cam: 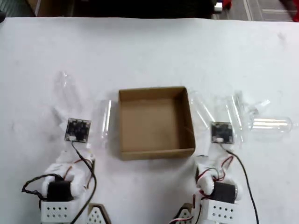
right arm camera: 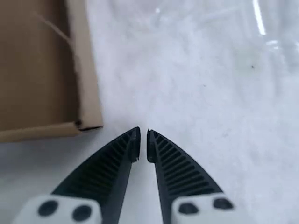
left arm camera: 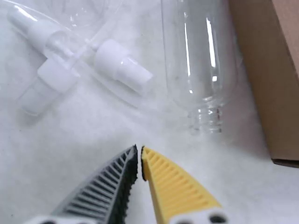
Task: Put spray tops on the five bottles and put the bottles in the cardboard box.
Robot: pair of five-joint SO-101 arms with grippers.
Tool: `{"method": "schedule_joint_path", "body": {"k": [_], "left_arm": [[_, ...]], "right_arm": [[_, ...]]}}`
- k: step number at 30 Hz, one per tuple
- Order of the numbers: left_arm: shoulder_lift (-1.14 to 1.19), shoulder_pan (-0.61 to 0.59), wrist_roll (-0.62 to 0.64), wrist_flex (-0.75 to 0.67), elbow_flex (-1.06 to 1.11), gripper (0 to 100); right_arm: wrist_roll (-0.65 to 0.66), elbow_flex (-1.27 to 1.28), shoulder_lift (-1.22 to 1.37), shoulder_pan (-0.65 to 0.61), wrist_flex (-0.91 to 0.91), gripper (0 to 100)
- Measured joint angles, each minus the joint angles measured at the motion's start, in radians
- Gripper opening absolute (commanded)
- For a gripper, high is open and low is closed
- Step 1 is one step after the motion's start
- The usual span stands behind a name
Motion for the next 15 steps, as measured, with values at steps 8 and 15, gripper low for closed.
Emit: {"method": "schedule_joint_path", "body": {"k": [8, 15], "left_arm": [[0.0, 0.0, 0.0, -0.103, 0.0, 2], [0.0, 0.0, 0.0, -0.192, 0.0, 2]], "right_arm": [[0.0, 0.0, 0.0, -0.229, -0.281, 1.8], [0.0, 0.0, 0.0, -0.546, -0.621, 1.8]]}}
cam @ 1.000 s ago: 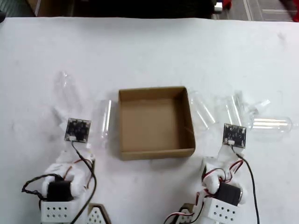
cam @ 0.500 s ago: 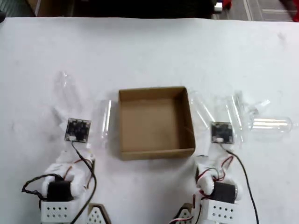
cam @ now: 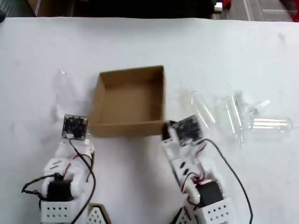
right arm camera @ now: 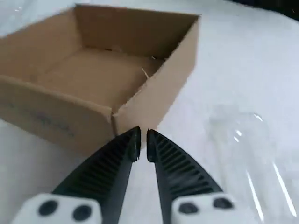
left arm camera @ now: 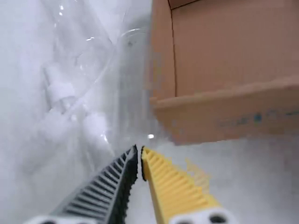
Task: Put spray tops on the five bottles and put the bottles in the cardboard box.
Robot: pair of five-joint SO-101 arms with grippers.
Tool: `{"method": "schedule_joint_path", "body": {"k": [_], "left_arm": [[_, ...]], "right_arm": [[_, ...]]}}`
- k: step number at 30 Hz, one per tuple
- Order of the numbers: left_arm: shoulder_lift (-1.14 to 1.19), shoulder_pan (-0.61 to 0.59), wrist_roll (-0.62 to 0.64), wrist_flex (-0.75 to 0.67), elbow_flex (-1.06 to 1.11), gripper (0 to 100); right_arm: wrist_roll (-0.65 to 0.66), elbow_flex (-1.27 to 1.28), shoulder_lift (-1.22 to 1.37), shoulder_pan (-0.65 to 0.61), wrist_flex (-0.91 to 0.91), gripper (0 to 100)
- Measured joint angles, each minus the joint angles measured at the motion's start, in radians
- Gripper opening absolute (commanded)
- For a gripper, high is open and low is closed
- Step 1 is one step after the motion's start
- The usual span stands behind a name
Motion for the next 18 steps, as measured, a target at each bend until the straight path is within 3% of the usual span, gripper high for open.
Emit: {"method": "schedule_joint_path", "body": {"k": [4, 8, 13, 18], "left_arm": [[0.0, 0.0, 0.0, -0.002, 0.0, 2], [0.0, 0.0, 0.0, -0.002, 0.0, 2], [0.0, 0.0, 0.0, -0.002, 0.0, 2], [0.0, 0.0, 0.0, -0.002, 0.0, 2]], "right_arm": [[0.0, 0.0, 0.0, -0.163, -0.055, 1.8], [-0.002, 0.0, 0.002, -0.187, -0.005, 1.8], [-0.002, 0.0, 0.002, -0.008, 0.021, 1.8], [-0.002, 0.0, 0.002, 0.226, -0.126, 1.8]]}}
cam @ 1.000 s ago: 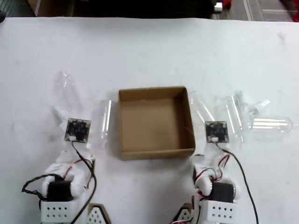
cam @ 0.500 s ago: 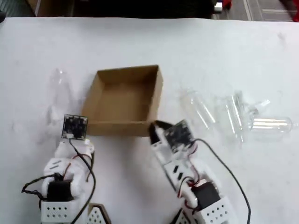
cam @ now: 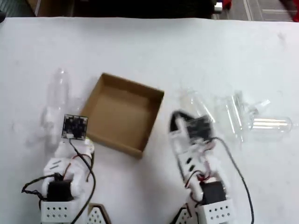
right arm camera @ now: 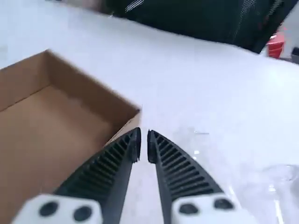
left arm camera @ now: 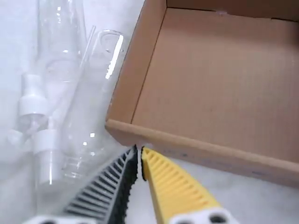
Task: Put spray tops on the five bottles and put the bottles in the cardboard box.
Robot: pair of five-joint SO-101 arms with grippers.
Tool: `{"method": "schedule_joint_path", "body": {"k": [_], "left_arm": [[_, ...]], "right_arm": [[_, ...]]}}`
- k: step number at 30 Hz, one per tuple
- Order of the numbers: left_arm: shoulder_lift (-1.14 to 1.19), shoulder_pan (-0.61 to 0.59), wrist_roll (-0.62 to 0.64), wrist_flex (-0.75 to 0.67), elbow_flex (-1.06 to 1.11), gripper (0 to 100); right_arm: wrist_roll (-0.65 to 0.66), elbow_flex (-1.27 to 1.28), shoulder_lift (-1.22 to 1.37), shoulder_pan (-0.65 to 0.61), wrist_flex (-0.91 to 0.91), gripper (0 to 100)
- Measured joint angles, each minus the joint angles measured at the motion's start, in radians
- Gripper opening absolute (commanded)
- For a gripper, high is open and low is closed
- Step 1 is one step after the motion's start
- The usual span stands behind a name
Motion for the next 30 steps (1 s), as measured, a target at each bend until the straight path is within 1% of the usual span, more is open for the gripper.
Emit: {"method": "schedule_joint_path", "body": {"k": [2, 6, 8, 11, 13, 14, 16, 18, 21, 23, 25, 30], "left_arm": [[0.0, 0.0, 0.0, 0.0, 0.0, 2], [0.0, 0.0, 0.0, 0.0, 0.0, 2], [0.0, 0.0, 0.0, 0.0, 0.0, 2], [0.0, -0.015, 0.0, 0.0, -0.009, 2], [0.0, -0.049, 0.0, 0.0, -0.044, 2], [0.0, -0.069, 0.0, 0.003, -0.072, 2], [0.0, -0.12, -0.003, 0.015, -0.147, 2], [0.0, -0.195, -0.015, 0.021, -0.233, 2], [-0.002, -0.276, -0.107, 0.021, -0.334, 2], [-0.006, -0.287, -0.193, 0.021, -0.379, 2], [-0.006, -0.285, -0.252, 0.021, -0.405, 2], [-0.006, -0.293, -0.305, 0.021, -0.413, 2]], "right_arm": [[0.0, 0.0, 0.0, 0.012, 0.008, 1.9], [0.011, 0.0, 0.0, -0.002, 0.071, 1.9], [0.078, 0.0, 0.0, 0.003, 0.101, 1.9], [0.229, 0.0, 0.0, 0.029, 0.143, 1.9], [0.313, 0.0, 0.0, 0.038, 0.146, 1.9], [0.331, 0.0, 0.0, 0.037, 0.146, 1.9], [0.341, 0.0, 0.0, 0.034, 0.146, 1.6], [0.341, 0.0, 0.0, 0.044, 0.146, 1.6], [0.341, 0.0, 0.0, 0.043, 0.152, 1.6], [0.341, 0.0, 0.0, 0.041, 0.155, 1.6], [0.341, 0.0, 0.0, 0.041, 0.164, 1.6], [0.341, 0.0, 0.0, 0.041, 0.176, 1.6]]}}
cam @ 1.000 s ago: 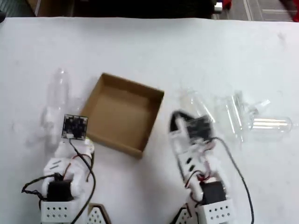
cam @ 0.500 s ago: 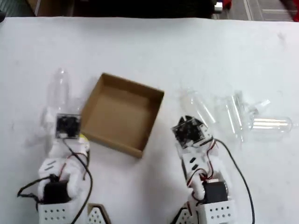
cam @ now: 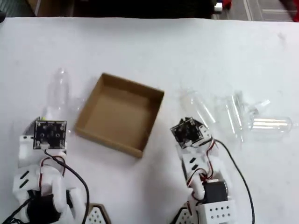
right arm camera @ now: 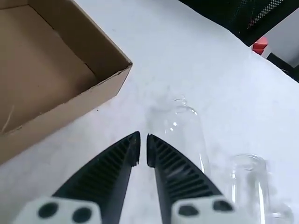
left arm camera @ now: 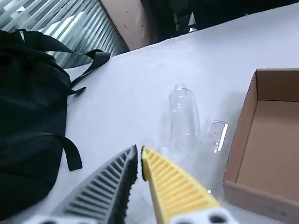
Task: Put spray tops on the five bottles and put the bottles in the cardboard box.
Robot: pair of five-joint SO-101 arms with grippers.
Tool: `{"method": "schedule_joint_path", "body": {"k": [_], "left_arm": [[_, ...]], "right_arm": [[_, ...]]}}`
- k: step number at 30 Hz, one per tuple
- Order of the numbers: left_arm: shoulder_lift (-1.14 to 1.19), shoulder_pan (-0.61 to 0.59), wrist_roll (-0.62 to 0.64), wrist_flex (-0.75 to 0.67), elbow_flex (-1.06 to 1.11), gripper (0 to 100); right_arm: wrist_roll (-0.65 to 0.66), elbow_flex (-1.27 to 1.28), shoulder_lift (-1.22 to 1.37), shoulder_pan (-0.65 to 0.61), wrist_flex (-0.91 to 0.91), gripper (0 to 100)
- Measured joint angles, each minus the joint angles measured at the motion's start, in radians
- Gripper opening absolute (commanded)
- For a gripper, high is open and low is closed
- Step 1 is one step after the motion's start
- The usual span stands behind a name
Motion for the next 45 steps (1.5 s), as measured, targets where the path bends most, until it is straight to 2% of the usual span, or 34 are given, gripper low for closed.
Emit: {"method": "schedule_joint_path", "body": {"k": [5, 10, 14, 18, 26, 30, 32, 34, 37, 41, 45], "left_arm": [[0.0, 0.014, 0.02, -0.098, 0.0, 2], [0.009, 0.152, -0.041, -0.121, 0.0, 2], [0.164, 0.203, -0.074, -0.121, -0.091, 2], [0.431, 0.224, -0.083, -0.087, -0.296, 2], [1.056, 0.245, -0.089, 0.124, -0.806, 2], [1.359, 0.279, -0.187, 0.17, -1.008, 2], [1.51, 0.313, -0.23, 0.204, -1.089, 3], [1.643, 0.35, -0.239, 0.259, -1.174, 9], [1.826, 0.382, -0.169, 0.353, -1.326, 19], [2.053, 0.368, -0.025, 0.427, -1.556, 18], [2.272, 0.334, 0.011, 0.505, -1.78, 18]], "right_arm": [[0.0, 0.0, 0.0, 0.0, 0.0, 1.6], [0.0, 0.0, 0.0, 0.0, 0.0, 1.8], [0.0, 0.0, 0.0, 0.0, 0.0, 1.8], [0.0, 0.0, 0.0, 0.0, 0.0, 1.8], [0.0, 0.0, 0.0, 0.002, 0.0, 1.6], [-0.009, 0.0, 0.0, 0.084, -0.025, 1.8], [-0.08, 0.0, 0.0, 0.153, -0.058, 1.8], [-0.172, 0.0, 0.0, 0.219, -0.086, 1.8], [-0.25, 0.0, 0.0, 0.285, -0.104, 1.8], [-0.262, 0.0, 0.0, 0.29, -0.107, 1.8], [-0.265, 0.0, 0.0, 0.287, -0.107, 1.8]]}}
